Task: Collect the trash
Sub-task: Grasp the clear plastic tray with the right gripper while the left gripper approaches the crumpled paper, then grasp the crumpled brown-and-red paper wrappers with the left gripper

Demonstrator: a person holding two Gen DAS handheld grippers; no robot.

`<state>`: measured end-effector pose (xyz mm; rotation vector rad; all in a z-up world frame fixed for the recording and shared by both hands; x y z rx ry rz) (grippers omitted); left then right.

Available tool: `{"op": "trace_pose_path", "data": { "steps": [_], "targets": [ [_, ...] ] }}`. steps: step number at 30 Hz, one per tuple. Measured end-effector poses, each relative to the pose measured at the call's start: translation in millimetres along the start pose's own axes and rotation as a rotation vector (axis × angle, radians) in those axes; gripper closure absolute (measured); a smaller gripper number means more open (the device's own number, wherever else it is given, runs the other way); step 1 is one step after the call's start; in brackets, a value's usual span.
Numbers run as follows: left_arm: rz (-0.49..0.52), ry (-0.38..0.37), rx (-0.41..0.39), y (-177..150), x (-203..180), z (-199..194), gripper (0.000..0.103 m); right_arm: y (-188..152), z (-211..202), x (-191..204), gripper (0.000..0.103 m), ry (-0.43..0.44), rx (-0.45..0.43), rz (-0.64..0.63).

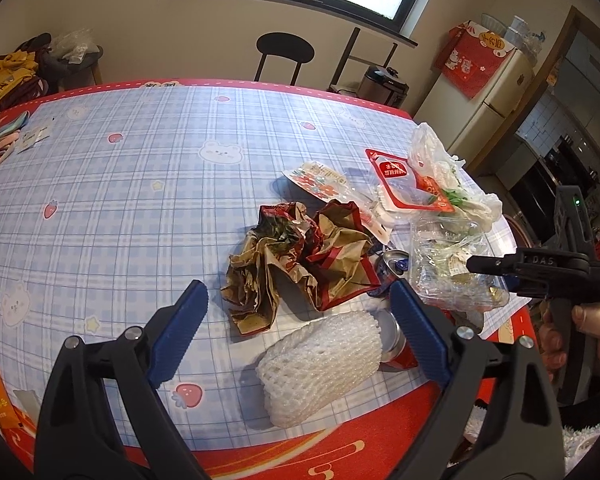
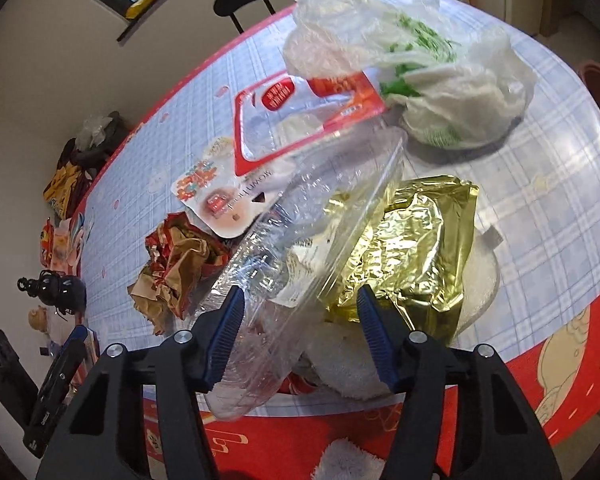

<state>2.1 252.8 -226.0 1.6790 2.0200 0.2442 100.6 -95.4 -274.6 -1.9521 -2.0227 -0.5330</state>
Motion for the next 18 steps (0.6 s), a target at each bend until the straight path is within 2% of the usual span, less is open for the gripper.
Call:
{"op": "trace_pose_path", "data": {
  "steps": [1,3,10,18],
  "targets": [
    [0.0,0.002,0.003,0,1,1,0.012,0,1,0,0.056,0.003,0.004,0.005],
    [-0.001,0.004,0.009,-1,3,2,0.012,-1,2,-1,0.07,-0.003,0.006,0.01],
    [-0.015,0.001,0.016,-1,5,6,0.012,-5,-14,-7,0.088,0.033,-0.049,0.027],
    [0.013,-0.015,0.048,-6,-3,15,0.013,-13,-40,-2,0.089,0.045,-0.154,-0.061]
  ]
}}
Point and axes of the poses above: each gripper's, at about its wrist camera, not at the fingertips, and z roughly the way its jaws point, x to its left, y to its top, the point moved 2 cm from there along z, roughly the way its jaws point, and after that the axes turned 9 degrees about x, right-handed, at the moved point
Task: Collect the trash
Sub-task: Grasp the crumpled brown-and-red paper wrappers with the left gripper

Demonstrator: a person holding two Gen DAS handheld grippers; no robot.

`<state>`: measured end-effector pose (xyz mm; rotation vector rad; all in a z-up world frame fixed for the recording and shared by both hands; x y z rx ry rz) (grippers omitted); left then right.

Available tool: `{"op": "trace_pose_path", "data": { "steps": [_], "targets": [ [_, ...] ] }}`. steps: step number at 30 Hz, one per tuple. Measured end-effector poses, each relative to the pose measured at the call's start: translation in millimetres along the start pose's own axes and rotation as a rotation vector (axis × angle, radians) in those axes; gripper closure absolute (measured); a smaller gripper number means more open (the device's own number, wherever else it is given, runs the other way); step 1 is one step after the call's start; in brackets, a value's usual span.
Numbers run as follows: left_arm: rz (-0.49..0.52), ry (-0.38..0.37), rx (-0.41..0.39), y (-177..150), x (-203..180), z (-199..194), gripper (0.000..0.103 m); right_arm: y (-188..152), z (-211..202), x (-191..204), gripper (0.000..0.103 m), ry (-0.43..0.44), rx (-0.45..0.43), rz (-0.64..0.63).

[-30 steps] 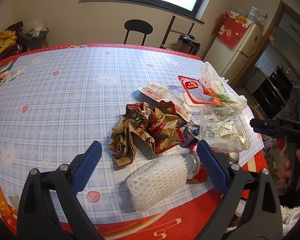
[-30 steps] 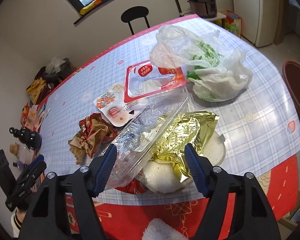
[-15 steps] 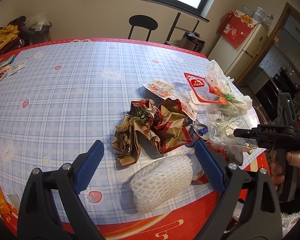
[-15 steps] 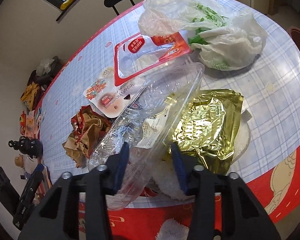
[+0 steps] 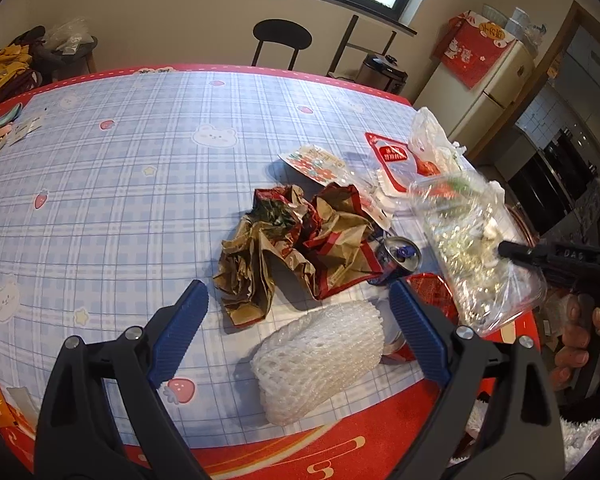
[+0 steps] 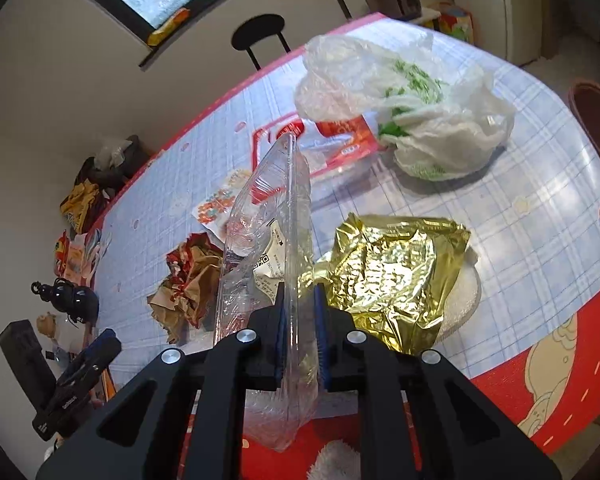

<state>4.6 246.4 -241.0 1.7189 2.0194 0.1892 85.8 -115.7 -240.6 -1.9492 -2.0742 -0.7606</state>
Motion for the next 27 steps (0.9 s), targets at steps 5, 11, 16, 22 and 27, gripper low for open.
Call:
{"op": "trace_pose_path", "data": {
  "steps": [5,11,16,22,27],
  "targets": [
    [0.067,-0.016,0.055,-16,-8,13,0.013,-5,-11,9,0.089,-0.026,-0.06,-0.078],
    [0.078,-0.008,0.124,-30,-10,36,0.013,-9,-5,11,0.089,-0.035,-0.044,-0.093],
    [0.062,0.001,0.109,-23,-6,38,0.013,-12,-7,7,0.089,-0.043,-0.057,-0.083],
    [-0.108,-0.01,0.04,12,28,35,0.013,-13,-7,6,0.089,-0.045,-0.061,-0.075],
    [-0.261,-0.042,0.022,42,54,53,0.012,-14,-7,6,0.089,-0.046,-0.059,-0.074]
  ]
}}
Point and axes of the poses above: each gripper's, at about its wrist camera, not at the fingertips, and z roughly the way its jaws point, x to its left, y to its top, the point moved 2 cm from there along z, roughly the way its jaws point, and after that the axes turned 9 degrees about x, right-handed, at the moved point
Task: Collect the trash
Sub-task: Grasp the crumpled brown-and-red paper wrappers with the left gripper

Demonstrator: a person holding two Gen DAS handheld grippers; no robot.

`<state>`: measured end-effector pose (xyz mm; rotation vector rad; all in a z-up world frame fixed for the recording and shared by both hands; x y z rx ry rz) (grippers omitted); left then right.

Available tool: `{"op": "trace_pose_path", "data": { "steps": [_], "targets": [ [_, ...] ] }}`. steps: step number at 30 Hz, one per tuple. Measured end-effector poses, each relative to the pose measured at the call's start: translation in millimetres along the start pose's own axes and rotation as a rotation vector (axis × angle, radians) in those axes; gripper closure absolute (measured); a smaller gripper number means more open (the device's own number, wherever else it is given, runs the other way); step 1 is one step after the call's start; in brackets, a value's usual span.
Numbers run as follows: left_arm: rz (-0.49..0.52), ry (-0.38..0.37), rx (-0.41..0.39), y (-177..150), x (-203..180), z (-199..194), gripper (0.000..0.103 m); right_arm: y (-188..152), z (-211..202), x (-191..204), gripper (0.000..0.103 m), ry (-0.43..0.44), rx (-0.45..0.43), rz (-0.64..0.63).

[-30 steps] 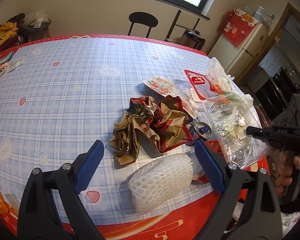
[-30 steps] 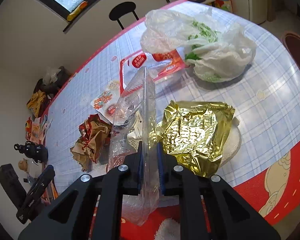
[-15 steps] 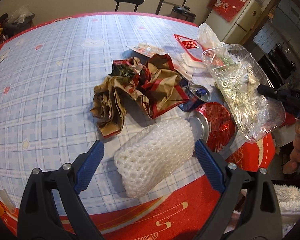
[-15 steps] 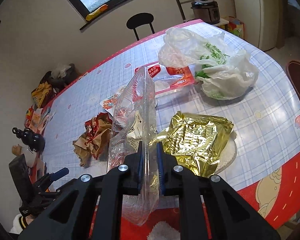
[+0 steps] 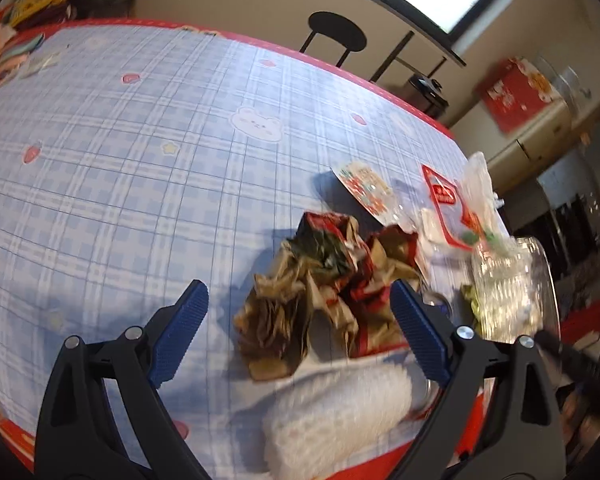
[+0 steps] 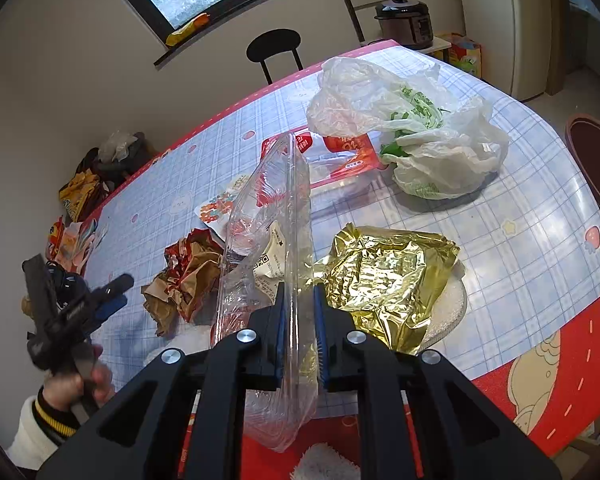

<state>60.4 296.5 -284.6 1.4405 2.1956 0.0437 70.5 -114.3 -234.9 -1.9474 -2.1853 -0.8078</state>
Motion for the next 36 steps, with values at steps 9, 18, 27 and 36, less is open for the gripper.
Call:
{"op": "trace_pose_path", "data": {
  "steps": [9,18,27,36],
  "targets": [
    [-0.036,0.028,0.086,4,-11,59,0.012,-2,-10,-11,0.089,-0.017,-0.024,0.031],
    [-0.052,-0.007,0.071,5,-13,73,0.032,-5,-14,-14,0.089,-0.035,-0.03,0.034],
    [-0.076,-0.055,0.003,-10,3,33,0.043,-5,-18,-10,0.089,-0.035,-0.049,0.013],
    [-0.109,-0.054,-0.147,-28,12,-43,0.043,-7,-25,-8,0.089,-0.029,-0.081,0.0]
  ]
}}
Point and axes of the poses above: each gripper's, at about its wrist camera, not at the fingertips, and z roughly the way its jaws point, x to its left, y to its top, the point moved 2 cm from there along z, roughly the way its jaws point, and after that the axes turned 9 degrees about x, right-handed, at the moved point
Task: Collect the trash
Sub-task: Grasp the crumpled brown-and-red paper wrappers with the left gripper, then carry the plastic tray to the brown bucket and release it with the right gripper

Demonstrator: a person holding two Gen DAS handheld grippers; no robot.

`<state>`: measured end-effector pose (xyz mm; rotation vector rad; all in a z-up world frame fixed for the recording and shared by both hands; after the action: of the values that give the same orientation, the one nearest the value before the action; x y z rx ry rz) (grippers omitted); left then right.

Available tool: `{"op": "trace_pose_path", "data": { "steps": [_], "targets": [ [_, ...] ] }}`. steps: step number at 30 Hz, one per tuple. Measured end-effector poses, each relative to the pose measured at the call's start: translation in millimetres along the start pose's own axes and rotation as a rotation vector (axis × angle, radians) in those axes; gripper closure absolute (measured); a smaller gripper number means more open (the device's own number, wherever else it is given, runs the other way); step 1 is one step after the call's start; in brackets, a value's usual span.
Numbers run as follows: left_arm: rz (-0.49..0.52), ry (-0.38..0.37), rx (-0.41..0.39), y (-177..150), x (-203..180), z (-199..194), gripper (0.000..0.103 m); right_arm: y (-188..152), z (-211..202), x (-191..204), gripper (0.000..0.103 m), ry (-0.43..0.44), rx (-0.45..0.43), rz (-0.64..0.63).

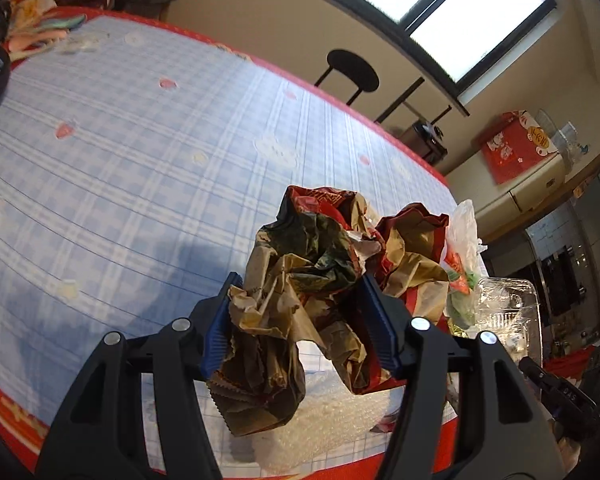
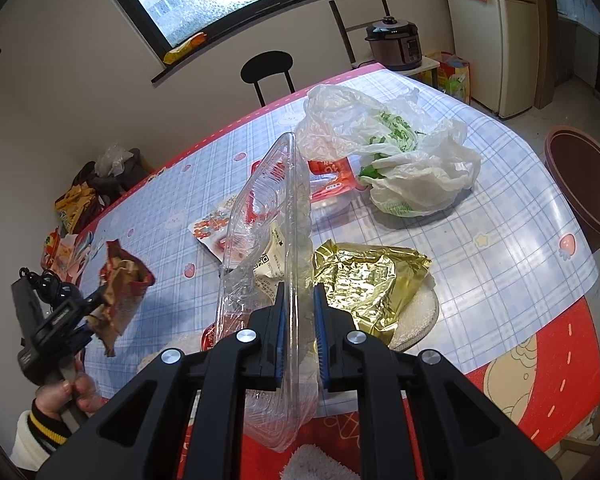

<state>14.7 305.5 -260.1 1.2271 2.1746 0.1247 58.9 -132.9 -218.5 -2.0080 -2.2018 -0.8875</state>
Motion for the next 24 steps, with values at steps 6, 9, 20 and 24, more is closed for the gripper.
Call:
{"op": "trace_pose_path", "data": {
  "steps": [6,9,20,24],
  "targets": [
    [0.051,0.038,-0.083,-7,-19,-36,0.042,2,-4,4,0.089,0.016,-0.017,-0.029],
    [0.087,0.054,-0.104,-12,-35,-46,0.042,3,-9,3,0.089,0.025,-0.037,-0.054],
    [0.066,0.064,-0.189,-31,-95,-68,0.041,43,-32,-41,0.089,0.066,-0.078,-0.102],
    [0.041,0.052,-0.203,-37,-122,-64,0.041,61,-45,-87,0.089,0.058,-0.099,-0.043]
  ]
}}
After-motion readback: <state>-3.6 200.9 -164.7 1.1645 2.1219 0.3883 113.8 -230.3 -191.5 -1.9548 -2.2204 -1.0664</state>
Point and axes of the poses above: each gripper's, at about its wrist camera, not at the fingertips, and z roughly the way its jaws point, x to its left, y to its top, the point moved 2 cm from there along z, roughly the way its jaws point, and after that the axes turned 9 degrees about x, right-handed, at the moved point
